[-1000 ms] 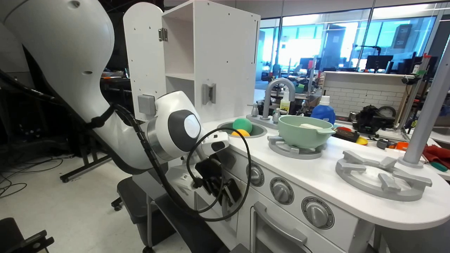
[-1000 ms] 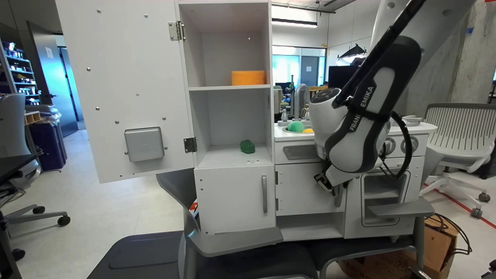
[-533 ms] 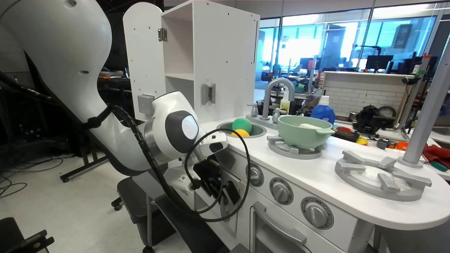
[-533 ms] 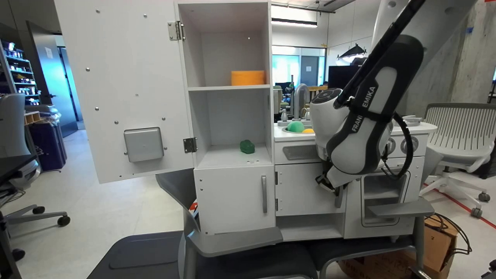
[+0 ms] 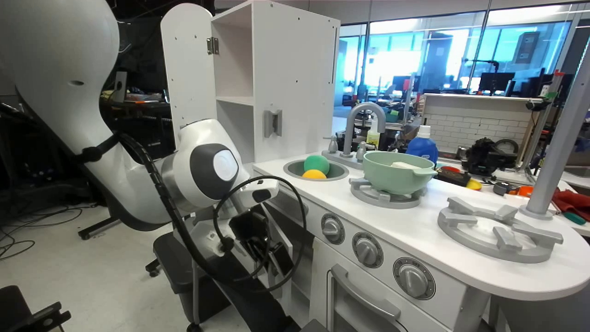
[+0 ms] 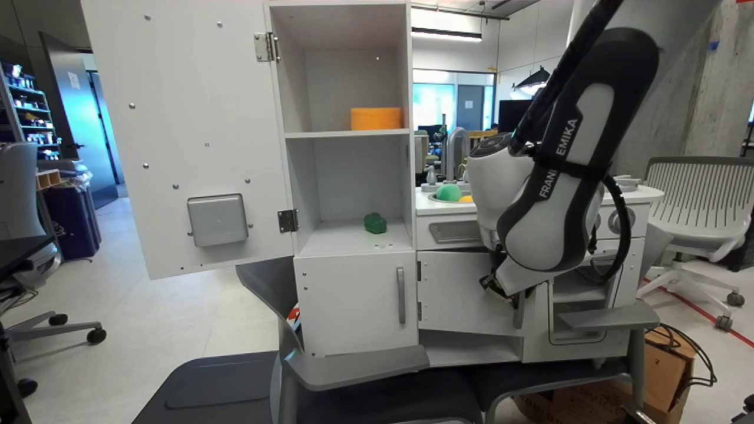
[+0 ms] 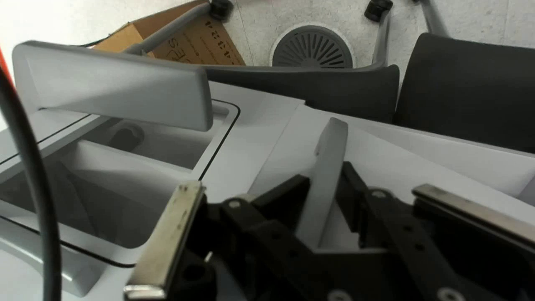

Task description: Open the bottom cabinet and put the green and yellow balls in the cabinet

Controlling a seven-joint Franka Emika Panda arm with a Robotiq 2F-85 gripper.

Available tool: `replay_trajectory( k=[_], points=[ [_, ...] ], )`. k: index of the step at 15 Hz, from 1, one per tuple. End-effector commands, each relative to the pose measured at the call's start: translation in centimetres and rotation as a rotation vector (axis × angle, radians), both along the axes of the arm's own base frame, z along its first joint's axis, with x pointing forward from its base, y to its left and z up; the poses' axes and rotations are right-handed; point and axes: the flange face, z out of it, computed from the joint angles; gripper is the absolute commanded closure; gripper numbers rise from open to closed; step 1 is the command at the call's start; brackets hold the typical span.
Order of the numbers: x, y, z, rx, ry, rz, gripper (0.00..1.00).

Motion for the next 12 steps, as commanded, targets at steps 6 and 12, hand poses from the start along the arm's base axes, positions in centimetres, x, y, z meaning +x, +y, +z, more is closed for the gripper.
replay_trajectory(
  k=[6,12],
  points=[
    [-4.0,10.2,-1.2,0.038,0.065,0.003,0.50],
    [-7.7,19.9,-1.7,0.028,0.189,0.121,0.13]
  ],
)
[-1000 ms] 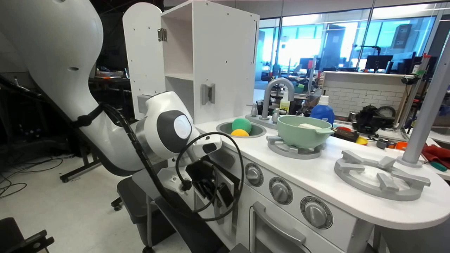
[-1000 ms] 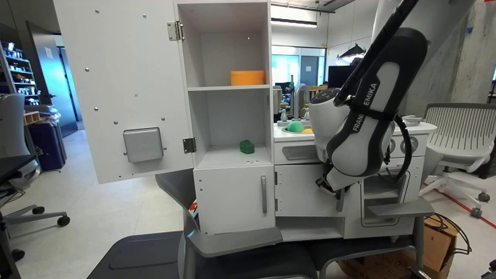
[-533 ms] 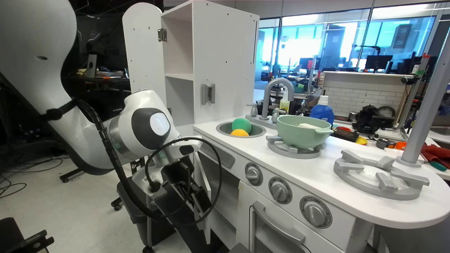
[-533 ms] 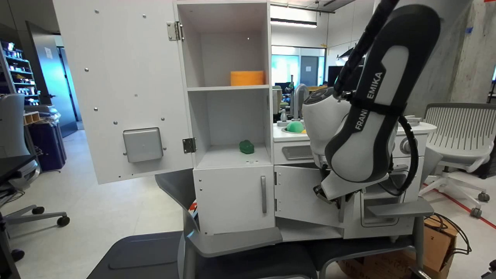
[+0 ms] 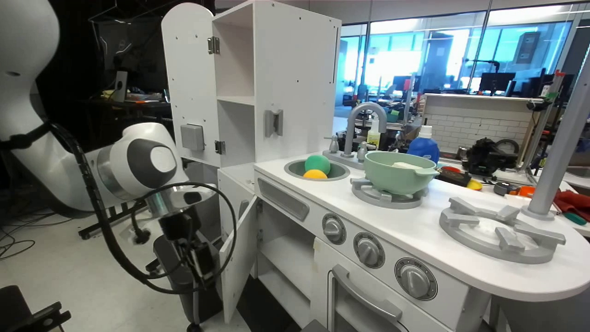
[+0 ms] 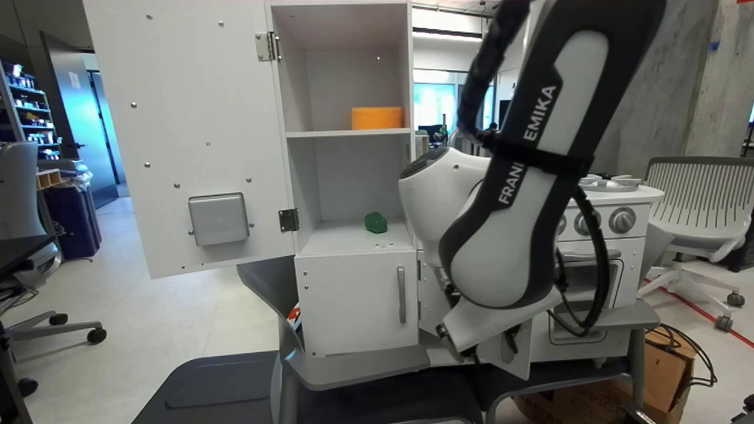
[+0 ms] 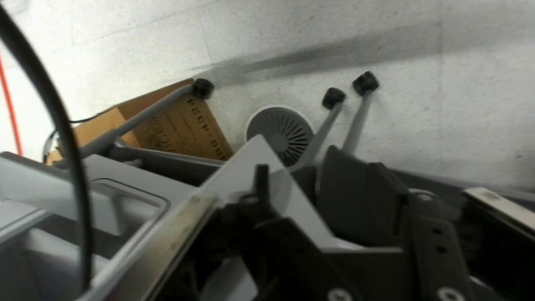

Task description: Open the bottom cabinet and put the green and yellow balls in the cabinet

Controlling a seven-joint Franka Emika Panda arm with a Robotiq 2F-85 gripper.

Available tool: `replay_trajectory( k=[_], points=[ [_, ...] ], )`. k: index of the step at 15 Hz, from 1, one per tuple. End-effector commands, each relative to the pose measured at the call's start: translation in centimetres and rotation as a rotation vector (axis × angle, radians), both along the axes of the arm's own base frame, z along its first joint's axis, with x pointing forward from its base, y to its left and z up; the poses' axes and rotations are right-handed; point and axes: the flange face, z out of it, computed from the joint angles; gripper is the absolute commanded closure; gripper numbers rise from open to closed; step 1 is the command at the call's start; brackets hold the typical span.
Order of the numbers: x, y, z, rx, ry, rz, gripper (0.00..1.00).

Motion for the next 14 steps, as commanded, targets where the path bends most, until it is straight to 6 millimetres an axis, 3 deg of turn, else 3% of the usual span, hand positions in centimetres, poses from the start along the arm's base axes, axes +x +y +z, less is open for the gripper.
replay_trajectory(
  k=[1,2,4,7,10,14],
  points=[
    [-1.4,10.4,0.3,0.065,0.046,0.190,0.06],
    [-1.9,13.5,0.4,0.078,0.055,0.229,0.00],
    [-2.4,17.8,1.5,0.099,0.079,0.305,0.00],
    [-2.3,21.4,4.5,0.094,0.140,0.392,0.00],
    [-0.9,21.7,9.0,0.067,0.200,0.454,0.00],
    [2.0,18.5,16.4,0.018,0.239,0.456,0.00]
  ],
)
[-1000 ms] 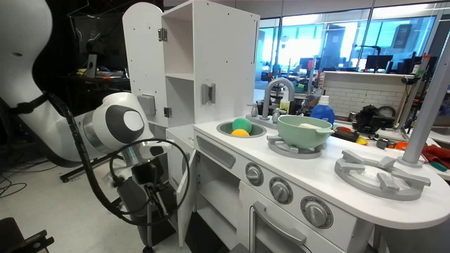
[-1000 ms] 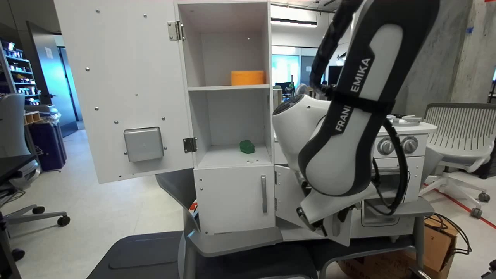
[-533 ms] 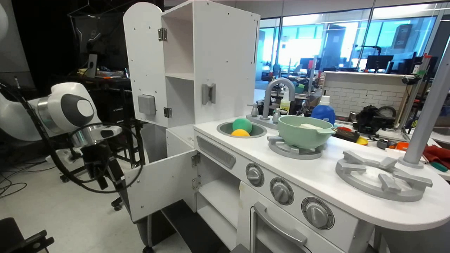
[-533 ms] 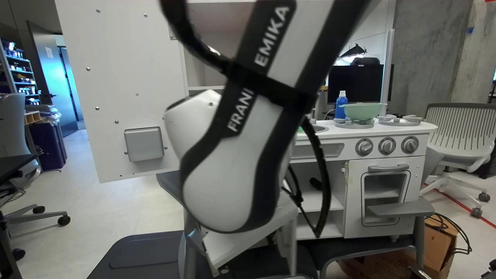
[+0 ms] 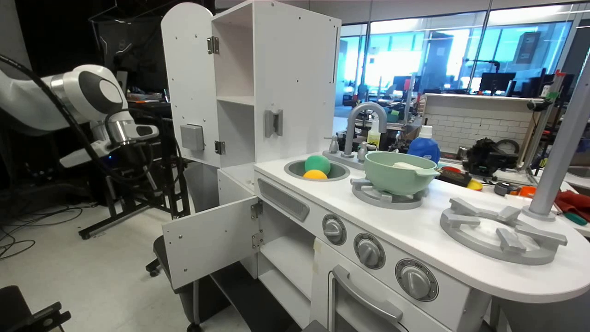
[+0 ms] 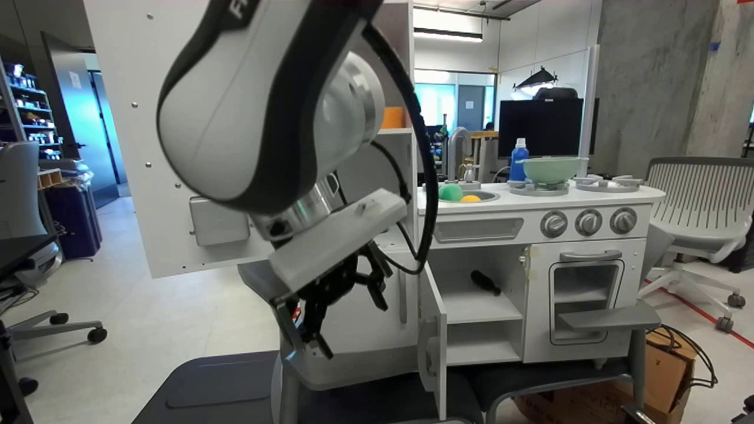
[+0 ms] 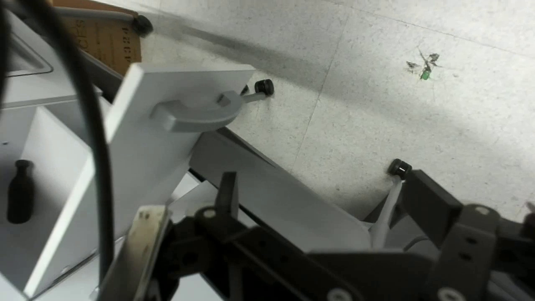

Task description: Open the bottom cabinet and put the green and yellow balls in the cabinet

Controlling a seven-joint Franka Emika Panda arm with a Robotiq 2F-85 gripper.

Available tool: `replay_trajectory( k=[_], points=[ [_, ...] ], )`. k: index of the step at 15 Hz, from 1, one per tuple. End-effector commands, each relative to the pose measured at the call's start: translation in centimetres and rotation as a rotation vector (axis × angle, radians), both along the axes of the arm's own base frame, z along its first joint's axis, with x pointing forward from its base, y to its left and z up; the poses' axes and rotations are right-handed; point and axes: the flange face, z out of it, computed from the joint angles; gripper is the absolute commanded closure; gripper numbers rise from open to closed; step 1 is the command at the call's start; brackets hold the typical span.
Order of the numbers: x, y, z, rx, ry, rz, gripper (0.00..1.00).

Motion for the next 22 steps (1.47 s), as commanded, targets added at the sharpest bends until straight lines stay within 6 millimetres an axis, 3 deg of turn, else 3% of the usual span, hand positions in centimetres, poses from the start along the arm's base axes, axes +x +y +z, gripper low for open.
replay_trajectory(
  k=[1,3,8,9,12,15,18,22],
  points=[
    [2.5,-3.9,7.2,-0.029,0.047,-0.019,0.00],
    [4.2,-7.2,11.2,-0.048,0.047,-0.073,0.00],
    [9.1,-19.3,17.9,-0.025,0.034,-0.206,0.00],
    [10.4,-22.7,17.8,-0.006,0.017,-0.228,0.00],
    [13.8,-30.3,18.2,0.028,-0.002,-0.277,0.00],
    [16.9,-35.6,17.7,0.061,-0.021,-0.304,0.00],
    [19.8,-37.5,17.1,0.096,-0.059,-0.310,0.00],
    [22.7,-36.0,15.1,0.144,-0.121,-0.291,0.00]
  ],
)
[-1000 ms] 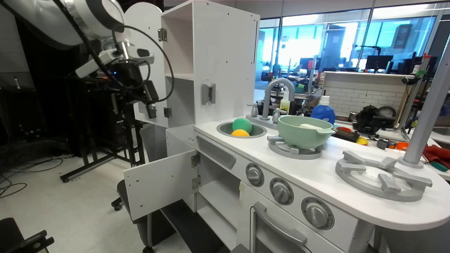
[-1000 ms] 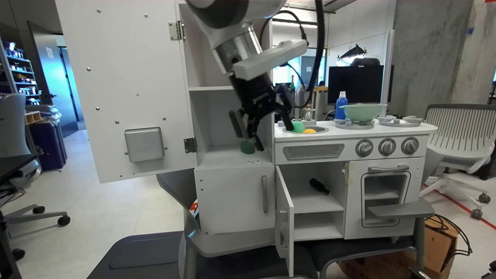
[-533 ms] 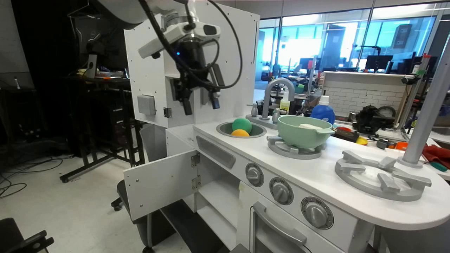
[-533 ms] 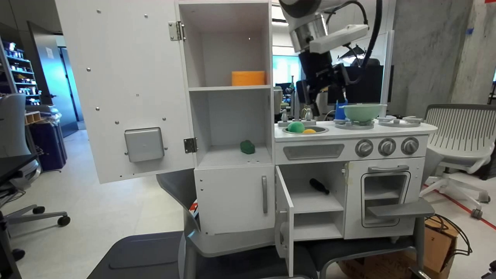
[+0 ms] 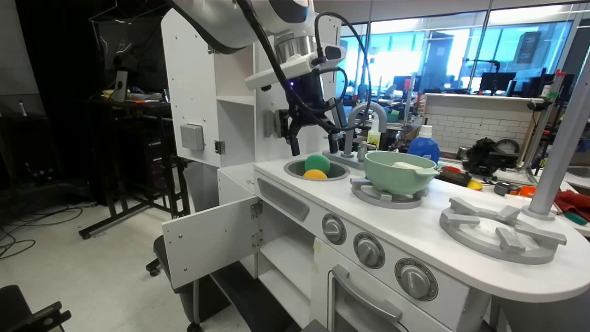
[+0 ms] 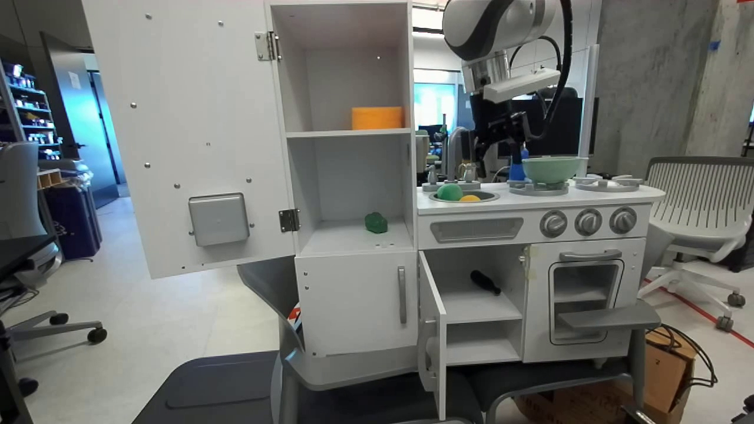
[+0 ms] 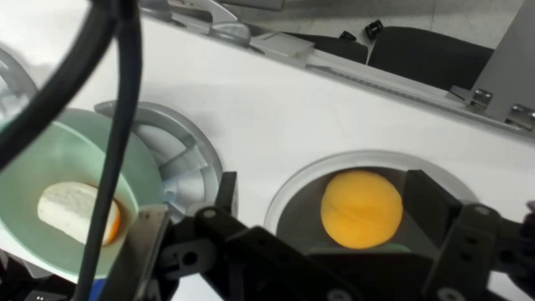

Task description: Open the bottom cabinet and put the green and yellow balls in the cabinet

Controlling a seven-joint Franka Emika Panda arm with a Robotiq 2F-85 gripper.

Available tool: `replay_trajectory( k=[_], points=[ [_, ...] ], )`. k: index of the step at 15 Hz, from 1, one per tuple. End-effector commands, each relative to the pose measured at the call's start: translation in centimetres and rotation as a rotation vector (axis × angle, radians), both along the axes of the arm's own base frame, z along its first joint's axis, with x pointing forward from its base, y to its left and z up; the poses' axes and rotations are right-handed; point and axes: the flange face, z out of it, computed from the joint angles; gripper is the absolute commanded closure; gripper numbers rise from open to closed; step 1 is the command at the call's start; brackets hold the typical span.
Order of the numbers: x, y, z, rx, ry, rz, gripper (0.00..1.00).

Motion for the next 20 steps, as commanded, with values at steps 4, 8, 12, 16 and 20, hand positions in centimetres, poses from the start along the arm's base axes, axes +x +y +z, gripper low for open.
replay_trajectory(
  k=[4,8,12,16,20],
  points=[
    [4.4,2.7,-3.1,0.070,-0.112,0.057,0.00],
    [5.5,2.3,-4.6,0.075,-0.155,0.086,0.00],
    [5.8,2.3,-5.6,0.082,-0.185,0.116,0.00],
    [6.3,2.7,-7.1,0.093,-0.236,0.154,0.00],
    [6.7,2.9,-7.5,0.108,-0.285,0.189,0.00]
  ],
)
